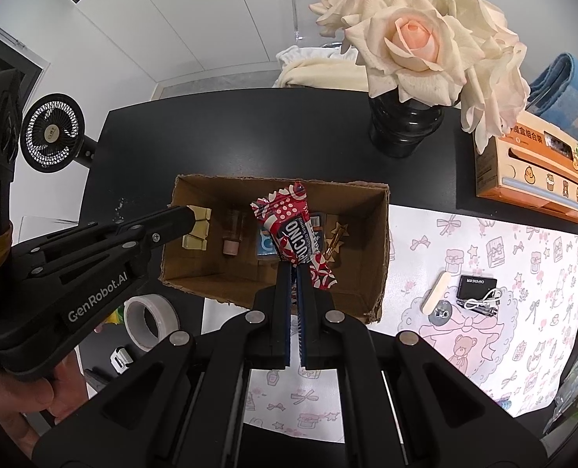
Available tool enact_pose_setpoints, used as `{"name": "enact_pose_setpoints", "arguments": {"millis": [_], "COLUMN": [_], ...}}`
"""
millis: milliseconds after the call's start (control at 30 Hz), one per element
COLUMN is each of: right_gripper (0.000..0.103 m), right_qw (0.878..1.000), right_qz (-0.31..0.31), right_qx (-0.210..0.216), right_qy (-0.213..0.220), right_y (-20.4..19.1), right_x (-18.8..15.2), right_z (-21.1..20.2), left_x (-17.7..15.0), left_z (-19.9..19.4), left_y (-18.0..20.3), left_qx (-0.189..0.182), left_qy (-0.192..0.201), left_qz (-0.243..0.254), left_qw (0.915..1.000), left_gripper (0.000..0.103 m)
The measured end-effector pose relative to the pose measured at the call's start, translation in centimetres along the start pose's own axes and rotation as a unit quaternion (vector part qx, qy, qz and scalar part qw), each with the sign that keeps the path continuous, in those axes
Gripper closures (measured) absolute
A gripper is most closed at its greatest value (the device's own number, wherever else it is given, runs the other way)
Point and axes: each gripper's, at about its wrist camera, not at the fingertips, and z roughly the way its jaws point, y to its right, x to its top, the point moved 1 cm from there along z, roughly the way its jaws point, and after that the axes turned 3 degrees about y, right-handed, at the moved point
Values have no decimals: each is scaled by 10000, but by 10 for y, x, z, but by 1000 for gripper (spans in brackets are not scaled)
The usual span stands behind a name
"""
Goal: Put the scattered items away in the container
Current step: 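Open both grippers to drop the items into the box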
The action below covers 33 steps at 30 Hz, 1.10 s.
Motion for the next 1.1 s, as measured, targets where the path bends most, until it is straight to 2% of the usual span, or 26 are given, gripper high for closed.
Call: {"name": "enact_pose_setpoints", "arguments": {"millis": [367, 433, 467, 500, 533, 567, 600, 667, 733, 767, 933, 1100], "right_gripper": [99, 88, 66, 44, 39, 37, 33, 26, 24, 23, 22, 22], "right_qw": [9999, 9999, 9999, 9994, 9985, 9984, 9983, 9982, 9955, 9958, 9960, 9959], "right_qz": [-30, 2, 32, -4, -40, -46, -50, 8, -64, -44, 32, 169], "right_qx": [-74, -106, -116, -157, -197, -188, -181, -207, -260, -265, -346, -319], "right_qy": [73, 86, 106, 308, 503, 526, 548, 554, 908, 880, 822, 823], "right_y": [8, 11, 13, 15, 17, 19, 22, 28, 34, 39, 62, 82], "right_x": [-2, -3, -3, -4, -5, -8, -11, -16, -22, -27, -45, -62], "right_z": [-8, -11, -13, -16, -18, -20, -22, -24, -25, -26, -29, -38], "left_x": [-1, -3, -4, -6, -9, -11, -14, -19, -25, -29, -44, -56], "left_z": [-16, -18, -18, -19, -20, -22, -25, -28, -31, -32, -32, -40], "left_y": [0, 1, 1, 1, 1, 1, 1, 1, 0, 0, 3, 17], "left_qx": [19, 65, 85, 103, 95, 82, 93, 117, 106, 118, 134, 200], "left_qy": [344, 385, 404, 420, 454, 506, 573, 642, 633, 611, 480, 528], "left_qz": [92, 134, 149, 169, 193, 205, 215, 218, 194, 189, 134, 107], "left_qw": [9994, 9991, 9990, 9989, 9987, 9985, 9981, 9976, 9978, 9979, 9987, 9984], "left_gripper": [101, 100, 89, 79, 55, 37, 33, 31, 31, 31, 31, 31]}}
